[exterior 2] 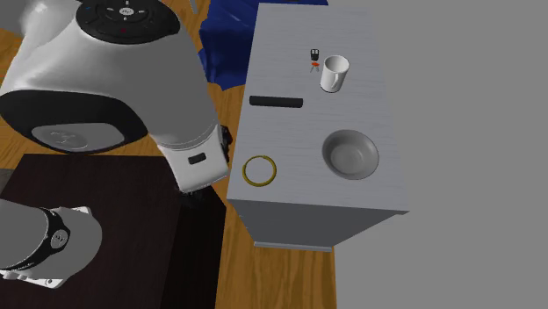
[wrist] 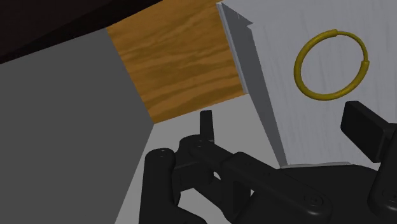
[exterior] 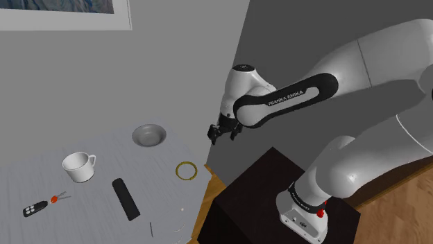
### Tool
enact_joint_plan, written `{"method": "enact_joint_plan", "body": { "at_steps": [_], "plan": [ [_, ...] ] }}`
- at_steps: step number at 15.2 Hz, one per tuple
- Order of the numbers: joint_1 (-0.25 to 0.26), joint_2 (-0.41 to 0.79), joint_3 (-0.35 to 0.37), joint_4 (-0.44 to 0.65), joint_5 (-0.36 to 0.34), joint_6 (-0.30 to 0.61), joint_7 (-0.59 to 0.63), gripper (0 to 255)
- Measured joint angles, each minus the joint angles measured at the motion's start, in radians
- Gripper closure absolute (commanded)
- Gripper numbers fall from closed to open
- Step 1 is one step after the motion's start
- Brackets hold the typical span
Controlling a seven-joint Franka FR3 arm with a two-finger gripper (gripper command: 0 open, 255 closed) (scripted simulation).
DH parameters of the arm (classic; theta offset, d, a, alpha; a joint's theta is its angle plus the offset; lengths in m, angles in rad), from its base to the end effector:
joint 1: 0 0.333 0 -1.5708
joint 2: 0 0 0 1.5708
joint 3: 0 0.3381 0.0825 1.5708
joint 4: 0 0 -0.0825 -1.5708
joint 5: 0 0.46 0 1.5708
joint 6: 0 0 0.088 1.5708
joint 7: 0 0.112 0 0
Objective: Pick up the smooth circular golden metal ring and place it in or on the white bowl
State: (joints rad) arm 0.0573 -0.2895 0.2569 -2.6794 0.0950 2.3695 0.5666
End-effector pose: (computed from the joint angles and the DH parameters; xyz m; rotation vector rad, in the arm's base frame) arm 0.4226 0.1303 0.2832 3.0804 -0.5172 -0.0332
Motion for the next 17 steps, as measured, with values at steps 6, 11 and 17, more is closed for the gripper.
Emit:
{"method": "enact_joint_plan", "body": {
  "at_steps": [6, 11, 17],
  "plan": [
    [-0.01, 0.256, 0.061, 0.054, -0.083, 0.197, 0.172, 0],
    [0.018, 0.487, 0.04, 0.141, -0.232, 0.325, 0.351, 0],
    [0.103, 0.7, -0.042, 0.241, -0.351, 0.43, 0.496, 0]
  ]
}}
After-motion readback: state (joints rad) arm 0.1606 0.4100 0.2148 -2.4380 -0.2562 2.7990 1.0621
